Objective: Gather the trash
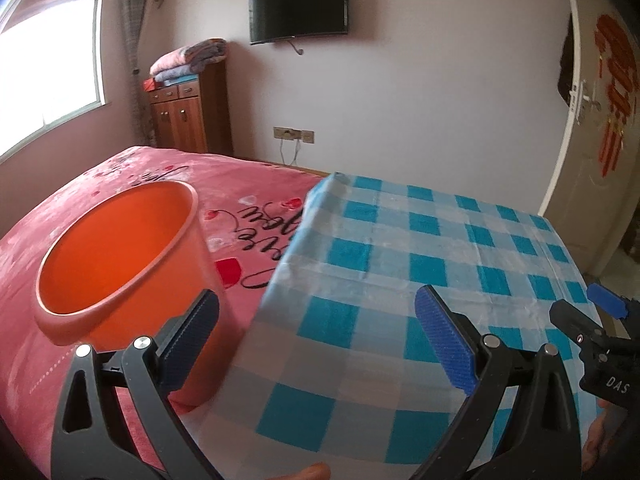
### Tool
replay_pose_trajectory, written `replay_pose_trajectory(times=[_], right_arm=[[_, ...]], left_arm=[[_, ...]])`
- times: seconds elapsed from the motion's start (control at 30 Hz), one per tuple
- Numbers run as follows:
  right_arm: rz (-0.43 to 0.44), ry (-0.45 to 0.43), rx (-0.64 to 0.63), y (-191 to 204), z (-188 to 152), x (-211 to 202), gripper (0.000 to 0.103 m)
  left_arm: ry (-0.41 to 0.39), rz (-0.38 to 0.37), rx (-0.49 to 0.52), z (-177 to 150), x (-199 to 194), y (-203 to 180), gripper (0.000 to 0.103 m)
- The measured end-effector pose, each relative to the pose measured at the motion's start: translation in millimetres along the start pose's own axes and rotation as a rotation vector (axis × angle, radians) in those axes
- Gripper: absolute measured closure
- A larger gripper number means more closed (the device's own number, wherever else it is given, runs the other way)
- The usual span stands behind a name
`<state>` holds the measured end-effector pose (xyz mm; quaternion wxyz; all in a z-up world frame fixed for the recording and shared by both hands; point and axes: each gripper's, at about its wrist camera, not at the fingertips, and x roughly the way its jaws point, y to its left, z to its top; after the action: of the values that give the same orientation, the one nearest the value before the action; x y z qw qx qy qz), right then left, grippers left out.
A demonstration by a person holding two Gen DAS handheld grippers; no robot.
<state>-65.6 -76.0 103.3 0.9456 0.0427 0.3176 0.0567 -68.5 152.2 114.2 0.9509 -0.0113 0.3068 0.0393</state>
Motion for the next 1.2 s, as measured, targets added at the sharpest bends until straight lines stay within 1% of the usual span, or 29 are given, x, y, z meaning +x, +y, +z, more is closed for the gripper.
replay_pose_trajectory(times=[0.1, 0.53, 0.67, 1.2], right_arm=[[-0.026, 0.000, 0.025, -15.1, -5.2, -0.6, 0.008], [-0.140, -0.019, 0.076, -73.8, -27.0, -3.6, 0.008], [-0.174, -0.028, 0.079, -85.6, -33.1, -5.3, 0.008], [-0.257, -0.035, 0.138, -130.3, -52.0, -3.6, 0.008]], left_arm=[[0.003, -0.011, 0.010, -1.5, 4.4, -13.0, 0.004], [0.032, -0.099, 0.068, -16.2, 22.8, -76.3, 0.004], [0.043, -0.115, 0.095, -21.3, 27.7, -94.7, 0.004], [0.074, -0.171, 0.193, -38.0, 46.0, -157.5, 0.004]])
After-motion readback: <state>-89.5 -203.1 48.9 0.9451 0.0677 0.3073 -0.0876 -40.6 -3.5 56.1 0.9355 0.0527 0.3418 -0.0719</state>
